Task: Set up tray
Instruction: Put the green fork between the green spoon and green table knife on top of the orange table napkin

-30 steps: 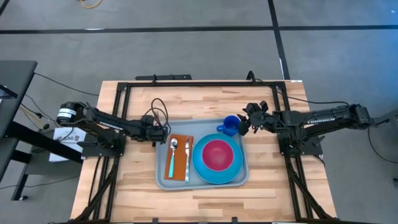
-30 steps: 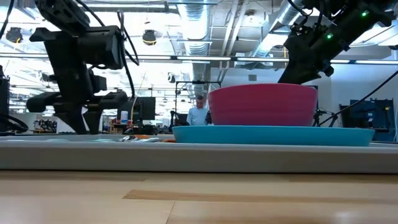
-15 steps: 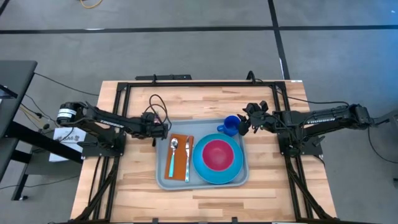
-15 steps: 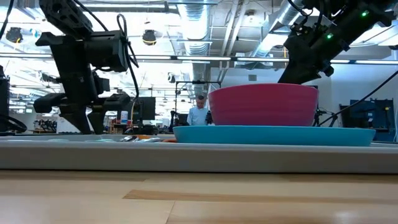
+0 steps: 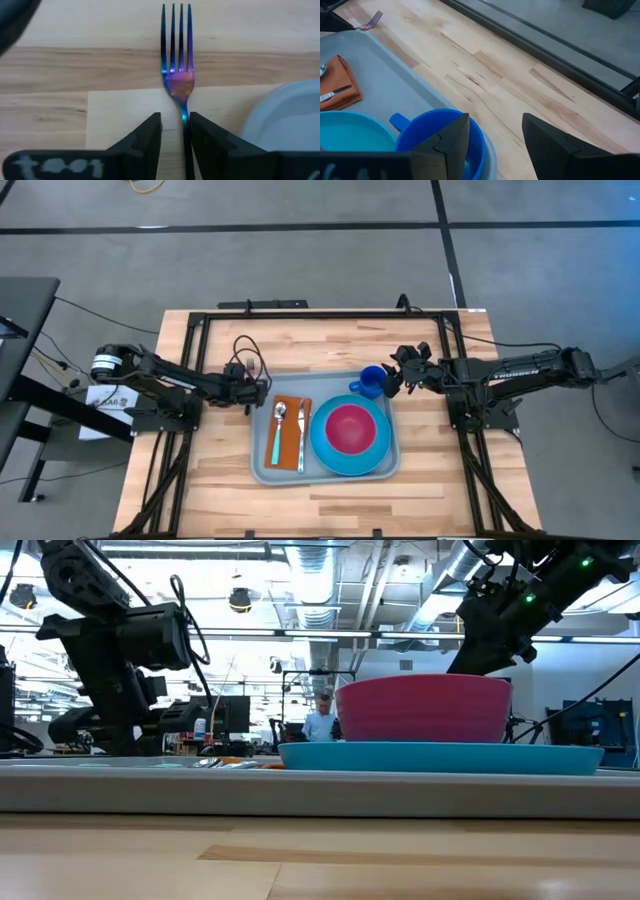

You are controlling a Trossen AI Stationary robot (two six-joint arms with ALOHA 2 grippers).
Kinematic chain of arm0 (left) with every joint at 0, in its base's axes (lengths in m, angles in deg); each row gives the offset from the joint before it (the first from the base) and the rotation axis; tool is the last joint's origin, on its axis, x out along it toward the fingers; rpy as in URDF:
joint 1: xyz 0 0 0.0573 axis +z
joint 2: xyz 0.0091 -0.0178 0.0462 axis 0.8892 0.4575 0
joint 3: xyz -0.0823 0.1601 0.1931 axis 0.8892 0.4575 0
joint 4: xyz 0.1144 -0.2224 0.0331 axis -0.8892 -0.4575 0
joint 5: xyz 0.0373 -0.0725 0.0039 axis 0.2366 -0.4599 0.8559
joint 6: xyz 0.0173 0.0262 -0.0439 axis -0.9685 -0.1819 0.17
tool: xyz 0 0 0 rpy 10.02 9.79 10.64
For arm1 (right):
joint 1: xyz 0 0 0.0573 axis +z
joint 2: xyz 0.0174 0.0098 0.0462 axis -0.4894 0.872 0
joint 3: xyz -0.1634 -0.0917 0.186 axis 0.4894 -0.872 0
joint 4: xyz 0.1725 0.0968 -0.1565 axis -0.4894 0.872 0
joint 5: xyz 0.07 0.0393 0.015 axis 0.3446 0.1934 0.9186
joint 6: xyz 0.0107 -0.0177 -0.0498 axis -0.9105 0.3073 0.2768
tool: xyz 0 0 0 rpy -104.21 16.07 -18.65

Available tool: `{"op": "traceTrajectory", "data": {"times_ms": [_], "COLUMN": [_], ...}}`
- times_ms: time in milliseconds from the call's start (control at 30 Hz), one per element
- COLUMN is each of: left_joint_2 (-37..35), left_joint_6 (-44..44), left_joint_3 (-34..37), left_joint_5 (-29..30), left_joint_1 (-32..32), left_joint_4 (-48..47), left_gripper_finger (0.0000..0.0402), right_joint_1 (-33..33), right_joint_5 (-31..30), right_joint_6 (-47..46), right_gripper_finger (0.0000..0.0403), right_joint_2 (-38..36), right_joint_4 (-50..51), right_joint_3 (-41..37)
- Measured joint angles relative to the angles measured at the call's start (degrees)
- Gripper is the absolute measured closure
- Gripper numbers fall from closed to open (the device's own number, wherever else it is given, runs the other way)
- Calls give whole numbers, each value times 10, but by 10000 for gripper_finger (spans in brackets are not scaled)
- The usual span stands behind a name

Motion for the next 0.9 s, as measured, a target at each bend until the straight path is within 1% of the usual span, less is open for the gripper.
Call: {"op": "traceTrajectory", "data": {"times_ms": [67, 133, 267, 300, 533, 667, 800, 900], "left_joint_2": [0, 0, 0, 0, 0, -6, -18, -19], "left_joint_6": [-1, -1, -1, -3, -15, -4, 25, 26], "left_joint_3": [4, 8, 9, 9, 8, -15, -61, -115], "left_joint_5": [4, 12, 18, 18, 19, 11, 29, 31], "left_joint_1": [0, 0, 1, 1, -6, -19, -30, -48], "left_joint_4": [-4, -4, -7, -5, -5, -15, -82, -139], "left_gripper_finger": [310, 327, 383, 391, 397, 399, 400, 400], "right_joint_1": [0, 0, 0, 0, 0, 0, 0, 0], "right_joint_5": [0, 0, 0, 0, 0, 0, 0, 0], "right_joint_6": [0, 0, 0, 0, 0, 0, 0, 0], "right_gripper_finger": [226, 226, 226, 226, 226, 226, 226, 226], "right_joint_2": [0, 0, 0, 0, 0, 0, 0, 0], "right_joint_4": [0, 0, 0, 0, 0, 0, 0, 0], "right_joint_3": [0, 0, 0, 0, 0, 0, 0, 0]}}
